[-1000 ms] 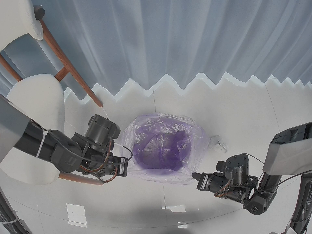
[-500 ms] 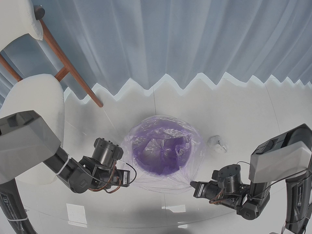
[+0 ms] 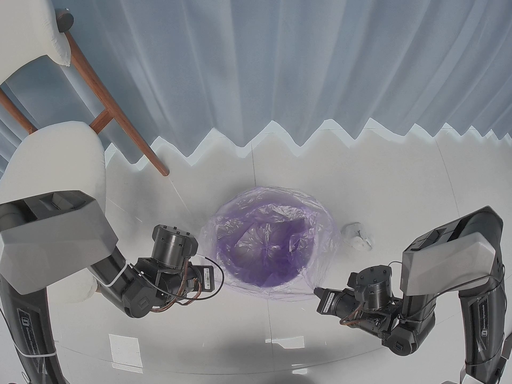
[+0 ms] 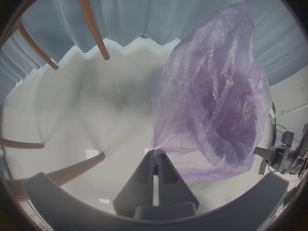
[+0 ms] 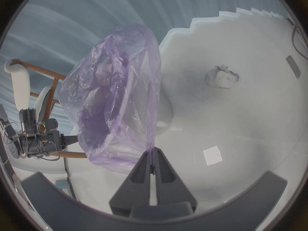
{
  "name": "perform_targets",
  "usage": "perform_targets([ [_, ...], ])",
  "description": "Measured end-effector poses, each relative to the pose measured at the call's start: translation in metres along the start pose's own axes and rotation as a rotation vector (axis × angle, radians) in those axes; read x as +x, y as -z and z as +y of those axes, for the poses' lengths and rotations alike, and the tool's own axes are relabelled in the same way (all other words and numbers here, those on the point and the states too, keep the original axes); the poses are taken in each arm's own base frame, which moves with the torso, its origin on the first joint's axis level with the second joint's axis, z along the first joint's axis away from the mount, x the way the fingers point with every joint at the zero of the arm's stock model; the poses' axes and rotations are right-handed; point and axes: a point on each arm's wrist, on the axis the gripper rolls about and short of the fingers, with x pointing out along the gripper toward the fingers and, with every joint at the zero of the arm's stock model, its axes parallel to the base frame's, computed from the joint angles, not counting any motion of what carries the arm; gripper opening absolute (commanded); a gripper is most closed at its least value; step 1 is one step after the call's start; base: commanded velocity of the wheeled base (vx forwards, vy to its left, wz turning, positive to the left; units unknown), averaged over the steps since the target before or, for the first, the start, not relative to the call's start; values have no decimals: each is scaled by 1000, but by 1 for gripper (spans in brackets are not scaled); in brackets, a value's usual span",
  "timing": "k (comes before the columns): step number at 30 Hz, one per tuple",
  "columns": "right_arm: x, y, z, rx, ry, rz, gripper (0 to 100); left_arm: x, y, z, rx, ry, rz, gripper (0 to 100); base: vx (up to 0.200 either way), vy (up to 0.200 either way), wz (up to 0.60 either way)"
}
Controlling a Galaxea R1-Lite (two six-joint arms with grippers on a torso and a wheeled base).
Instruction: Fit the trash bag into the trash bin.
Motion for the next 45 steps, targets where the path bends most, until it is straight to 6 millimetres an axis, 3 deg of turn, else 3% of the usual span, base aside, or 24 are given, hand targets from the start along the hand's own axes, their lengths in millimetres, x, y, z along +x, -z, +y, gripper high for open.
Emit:
perform_targets([
  [2,3,-4,-1,4,2,-18,0,1,-2,0,-5,4,-17,0,0,0,0],
  [3,4,-5,-2,4,5,-24,100,1,-2,0,-6,5,-20,100,0,0,0],
  [13,-8,-5,-5,-1,-3,-42,100,-9,1,-1,-33,16,-17,100,0,0,0],
  [20,-38,-2,-8,2,-2,-13,100,-50,0,1,-44,81,-29,100,0,0,0],
  [24,-55,-19,-4,13,-54,-45,100,-81,-10,1,-52,175,-69,100,0,0,0],
  [30,-63,-55,3,-3,-137,-169,100,-102,-45,1,-74,264,-191,100,0,0,0],
  [37,-44,-95,5,-33,-138,-263,100,-94,-85,-6,-84,292,-290,100,0,0,0],
  [45,-15,-138,4,-90,-138,-349,100,-61,-97,-11,15,298,-299,100,0,0,0],
])
